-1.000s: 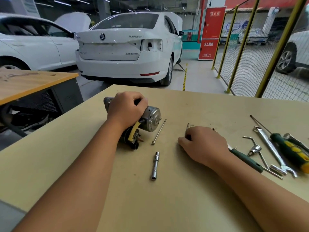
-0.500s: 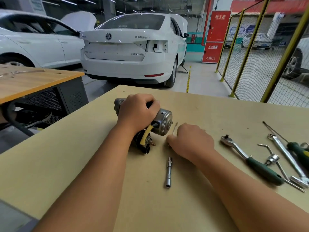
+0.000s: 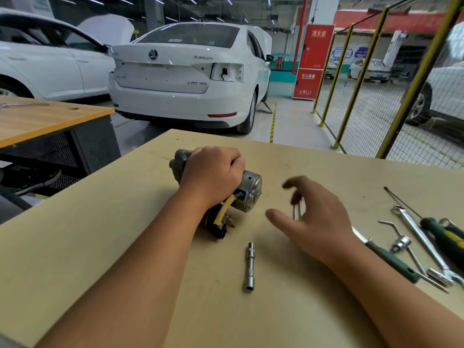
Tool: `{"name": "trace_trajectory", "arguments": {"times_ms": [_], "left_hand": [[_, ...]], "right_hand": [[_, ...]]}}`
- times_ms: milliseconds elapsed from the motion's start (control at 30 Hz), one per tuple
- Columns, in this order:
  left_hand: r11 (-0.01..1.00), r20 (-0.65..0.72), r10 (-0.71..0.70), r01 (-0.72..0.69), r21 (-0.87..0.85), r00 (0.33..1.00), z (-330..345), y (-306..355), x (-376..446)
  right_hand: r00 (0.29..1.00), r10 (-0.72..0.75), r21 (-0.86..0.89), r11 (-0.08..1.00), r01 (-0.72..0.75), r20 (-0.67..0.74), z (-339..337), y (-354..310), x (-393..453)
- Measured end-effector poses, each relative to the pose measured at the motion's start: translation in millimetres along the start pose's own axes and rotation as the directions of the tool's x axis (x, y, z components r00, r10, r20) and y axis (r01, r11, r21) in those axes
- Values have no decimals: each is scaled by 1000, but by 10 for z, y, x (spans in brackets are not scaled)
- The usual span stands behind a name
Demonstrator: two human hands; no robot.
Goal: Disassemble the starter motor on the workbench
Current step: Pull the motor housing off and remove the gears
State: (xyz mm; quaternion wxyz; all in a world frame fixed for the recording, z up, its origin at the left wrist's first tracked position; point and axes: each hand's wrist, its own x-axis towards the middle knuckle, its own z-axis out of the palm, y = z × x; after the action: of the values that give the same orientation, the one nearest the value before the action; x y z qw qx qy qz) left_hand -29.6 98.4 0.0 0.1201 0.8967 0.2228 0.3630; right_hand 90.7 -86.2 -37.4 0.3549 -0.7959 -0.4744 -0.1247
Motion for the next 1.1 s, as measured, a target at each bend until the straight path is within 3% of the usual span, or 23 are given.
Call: {"name": "trace_trajectory", "arguments": {"times_ms": [67,167,333,700,1100], "left_hand": [[999,20,34,-34,-11,999,-10,68,-23],[991,16,83,-81,-108,996,-28,192,-64],[938,-44,84,-94,-333,995,-28,306,-82],[960,-181,0,-51,-275,983,13,172,-88],[970,-106,30,-55,-238,994,34,148,-105]], "right_hand": [[993,-112,64,992,109,39,37,-107,-6],[982,-178,-24,983,180,64,99,-191,34],[979,-177,111,980,166,101,170,-177,76],[980,-188,170,970,175,62,186,-195,69],[984,-174,124,978,168,44,99,-144,-50]]}}
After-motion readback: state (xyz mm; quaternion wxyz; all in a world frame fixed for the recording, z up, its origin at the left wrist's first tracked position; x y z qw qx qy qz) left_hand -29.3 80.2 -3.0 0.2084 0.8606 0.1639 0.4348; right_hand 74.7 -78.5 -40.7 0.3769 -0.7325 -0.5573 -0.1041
